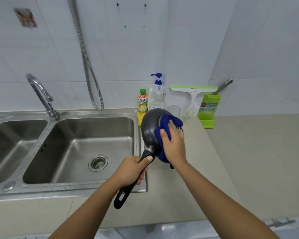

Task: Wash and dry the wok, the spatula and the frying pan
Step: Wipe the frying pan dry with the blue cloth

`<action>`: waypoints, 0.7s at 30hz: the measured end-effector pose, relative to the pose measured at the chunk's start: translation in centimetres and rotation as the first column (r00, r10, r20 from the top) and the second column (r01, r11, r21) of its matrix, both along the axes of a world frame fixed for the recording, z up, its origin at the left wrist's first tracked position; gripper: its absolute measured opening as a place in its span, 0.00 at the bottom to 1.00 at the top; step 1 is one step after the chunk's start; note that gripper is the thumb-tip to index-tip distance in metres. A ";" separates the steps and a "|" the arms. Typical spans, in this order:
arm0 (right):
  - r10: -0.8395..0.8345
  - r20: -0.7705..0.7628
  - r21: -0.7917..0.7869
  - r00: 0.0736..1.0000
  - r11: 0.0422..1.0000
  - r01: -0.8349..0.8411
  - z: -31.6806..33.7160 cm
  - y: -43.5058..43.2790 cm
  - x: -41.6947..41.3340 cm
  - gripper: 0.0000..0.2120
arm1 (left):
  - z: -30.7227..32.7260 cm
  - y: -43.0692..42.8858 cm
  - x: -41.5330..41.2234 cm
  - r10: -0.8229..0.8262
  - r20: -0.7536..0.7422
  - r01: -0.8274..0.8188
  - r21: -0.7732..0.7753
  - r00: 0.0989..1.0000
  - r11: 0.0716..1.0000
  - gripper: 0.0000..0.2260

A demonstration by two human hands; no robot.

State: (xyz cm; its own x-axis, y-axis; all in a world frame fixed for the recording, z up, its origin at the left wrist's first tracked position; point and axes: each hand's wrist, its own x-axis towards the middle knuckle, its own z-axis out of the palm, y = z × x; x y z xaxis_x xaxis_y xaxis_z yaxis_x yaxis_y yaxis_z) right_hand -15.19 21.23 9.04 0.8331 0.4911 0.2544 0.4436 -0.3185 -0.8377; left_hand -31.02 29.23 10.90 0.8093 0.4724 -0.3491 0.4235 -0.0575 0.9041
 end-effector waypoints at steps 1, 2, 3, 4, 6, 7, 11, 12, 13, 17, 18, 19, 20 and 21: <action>0.045 0.069 -0.012 0.997 0.999 -0.044 -0.3 -0.2 -1.0 0.25 | 0.1 0.2 0.0 0.029 0.006 -0.029 -0.011 1.000 1.000 0.20; 0.074 0.122 -0.017 0.990 0.997 -0.073 -0.8 -0.5 -1.6 0.25 | 0.2 0.3 -0.1 0.051 0.010 -0.051 -0.020 0.999 0.999 0.20; 0.078 0.152 -0.025 0.985 0.997 -0.076 -1.3 -0.8 -1.9 0.26 | 0.3 0.4 -0.1 0.066 0.015 -0.066 -0.024 0.998 0.998 0.20; 0.056 0.164 -0.048 0.985 0.998 -0.049 -2.0 -1.0 -1.8 0.26 | 0.3 0.5 -0.2 0.079 0.016 -0.078 -0.021 0.997 0.997 0.20; -0.017 0.166 -0.134 0.986 0.990 0.040 -3.1 -1.6 -1.0 0.24 | 0.1 0.5 -0.4 0.095 -0.003 -0.095 0.013 0.995 0.995 0.20; -0.047 0.164 -0.201 0.985 0.976 0.080 -3.7 -2.0 -0.7 0.22 | -0.2 0.5 -0.5 0.100 -0.024 -0.099 0.044 0.995 0.994 0.20; -0.032 0.160 -0.537 0.987 0.836 0.114 -6.4 -4.0 -0.8 0.25 | -2.3 1.4 -1.1 0.123 -0.162 -0.064 0.327 0.979 0.943 0.21; -0.017 0.095 -0.619 0.995 0.782 0.072 -7.3 -4.5 -1.2 0.27 | -2.6 1.6 -1.1 0.133 -0.189 -0.046 0.405 0.973 0.913 0.21; 0.012 0.044 -0.683 0.999 0.730 0.022 -8.2 -4.9 -1.7 0.29 | -2.7 1.6 -1.1 0.150 -0.206 -0.039 0.464 0.967 0.885 0.22; 0.061 0.001 -0.692 0.998 0.720 -0.044 -10.2 -6.1 -2.9 0.28 | -2.9 1.0 -0.4 0.184 -0.191 -0.050 0.551 0.964 0.833 0.20; 0.011 -0.062 -0.614 0.998 0.788 -0.047 -9.9 -6.1 -2.9 0.27 | -3.0 0.8 -0.2 0.190 -0.177 -0.061 0.555 0.966 0.829 0.20; -0.050 -0.147 -0.507 0.988 0.861 -0.032 -9.4 -6.1 -2.8 0.25 | -3.2 0.7 0.0 0.195 -0.164 -0.073 0.556 0.967 0.828 0.20; -0.113 -0.231 -0.383 0.966 0.923 0.016 -8.8 -6.0 -2.7 0.23 | -3.4 0.6 0.3 0.199 -0.153 -0.082 0.557 0.968 0.827 0.19; -0.164 -0.287 -0.255 0.944 0.963 0.090 -8.2 -6.0 -2.5 0.21 | -3.5 0.6 0.7 0.200 -0.144 -0.088 0.555 0.969 0.827 0.20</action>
State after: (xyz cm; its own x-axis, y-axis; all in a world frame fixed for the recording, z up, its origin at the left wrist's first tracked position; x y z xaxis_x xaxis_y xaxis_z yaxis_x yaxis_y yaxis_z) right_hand -17.68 15.23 0.86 0.9113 0.3910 -0.1293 0.1237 -0.5594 -0.8196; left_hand -30.30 29.84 7.38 0.6620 0.7361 -0.1409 0.6240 -0.4372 0.6477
